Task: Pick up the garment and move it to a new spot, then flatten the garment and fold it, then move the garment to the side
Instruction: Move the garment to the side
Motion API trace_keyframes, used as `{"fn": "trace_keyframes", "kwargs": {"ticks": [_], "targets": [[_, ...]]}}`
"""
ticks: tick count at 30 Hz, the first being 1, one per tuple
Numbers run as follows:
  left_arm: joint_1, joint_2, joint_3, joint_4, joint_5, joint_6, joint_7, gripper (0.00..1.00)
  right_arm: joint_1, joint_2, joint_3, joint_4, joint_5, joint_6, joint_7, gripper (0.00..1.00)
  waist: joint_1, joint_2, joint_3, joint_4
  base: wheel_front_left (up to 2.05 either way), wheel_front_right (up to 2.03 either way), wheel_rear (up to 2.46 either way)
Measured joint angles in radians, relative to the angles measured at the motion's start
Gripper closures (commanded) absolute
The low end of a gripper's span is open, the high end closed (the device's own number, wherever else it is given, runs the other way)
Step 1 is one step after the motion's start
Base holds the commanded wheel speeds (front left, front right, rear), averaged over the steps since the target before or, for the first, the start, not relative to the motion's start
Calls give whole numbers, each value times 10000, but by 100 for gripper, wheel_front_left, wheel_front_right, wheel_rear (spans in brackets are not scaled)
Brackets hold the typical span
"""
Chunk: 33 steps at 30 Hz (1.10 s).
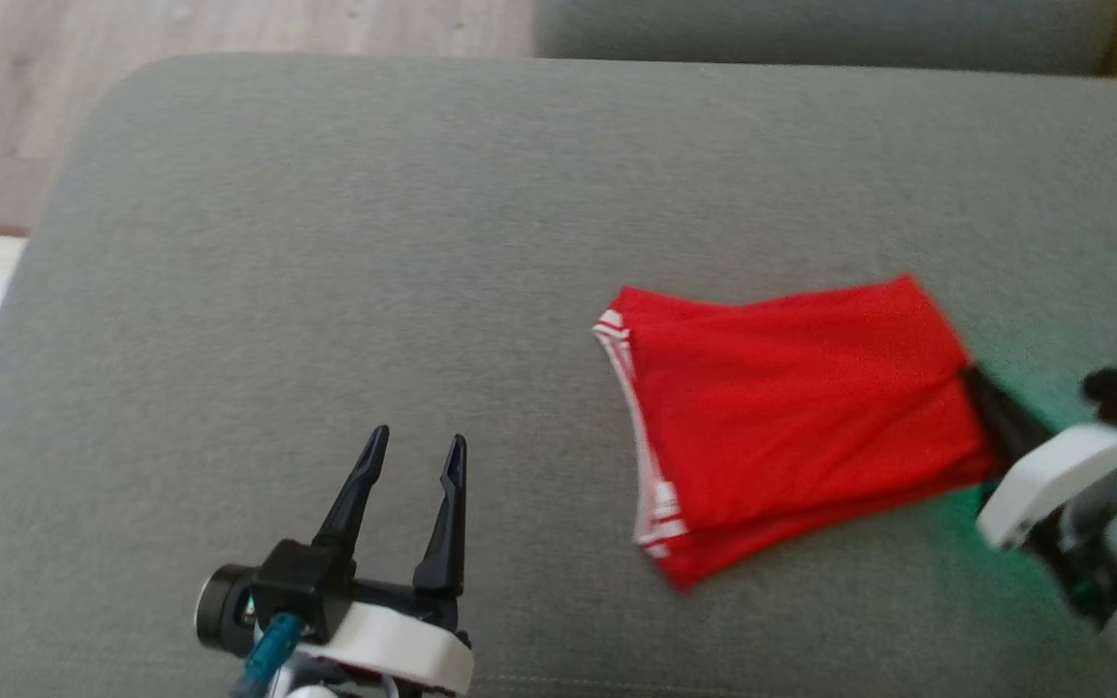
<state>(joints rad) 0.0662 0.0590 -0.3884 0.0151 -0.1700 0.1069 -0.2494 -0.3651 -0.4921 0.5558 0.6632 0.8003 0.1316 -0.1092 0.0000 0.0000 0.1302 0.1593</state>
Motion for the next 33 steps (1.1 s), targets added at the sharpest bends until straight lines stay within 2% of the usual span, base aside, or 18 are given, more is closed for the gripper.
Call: {"fn": "trace_keyframes", "kwargs": {"ticks": [6, 10, 19, 27, 28, 29, 33], "targets": [[-237, -2, 12, -58, 33, -29, -2, 0, -990, -1064, -105, -31, -374, 0, -259, 100, 0, 0, 349, -873, 0, 0, 0], [-716, -2, -121, -58, 196, -222, -2, 0, -1999, -1682, -539, 291, -949, 0, -330, 100, 0, 0, 789, -1486, 0, 0, 0], [-1603, -8, -291, -81, 345, -343, -2, 0, -4216, -2100, -1643, 1160, -2437, 0, -10, 100, 0, 0, 1811, -2673, 0, 0, 0], [-2066, -10, -316, -36, 541, -514, -2, 0, -5183, -2295, -2763, 1534, -3517, 0, 136, 100, 1, 0, 2663, -3010, 0, 0, 0], [-2130, -10, -318, -25, 541, -543, -2, 0, -5251, -2311, -2930, 1632, -3687, 0, 138, 44, 1, 0, 2743, -3001, 0, 0, 0], [-2195, -10, -316, -2, 543, -545, -2, 0, -5301, -2334, -3118, 1749, -3881, 0, 138, 0, 1, 0, 2801, -2974, 0, 0, 0], [-2255, -10, -322, 98, 539, -616, -2, 0, -5334, -2378, -3896, 2096, -5310, 0, -167, 0, 2, 0, 2815, -2754, 0, 0, 0]]}}
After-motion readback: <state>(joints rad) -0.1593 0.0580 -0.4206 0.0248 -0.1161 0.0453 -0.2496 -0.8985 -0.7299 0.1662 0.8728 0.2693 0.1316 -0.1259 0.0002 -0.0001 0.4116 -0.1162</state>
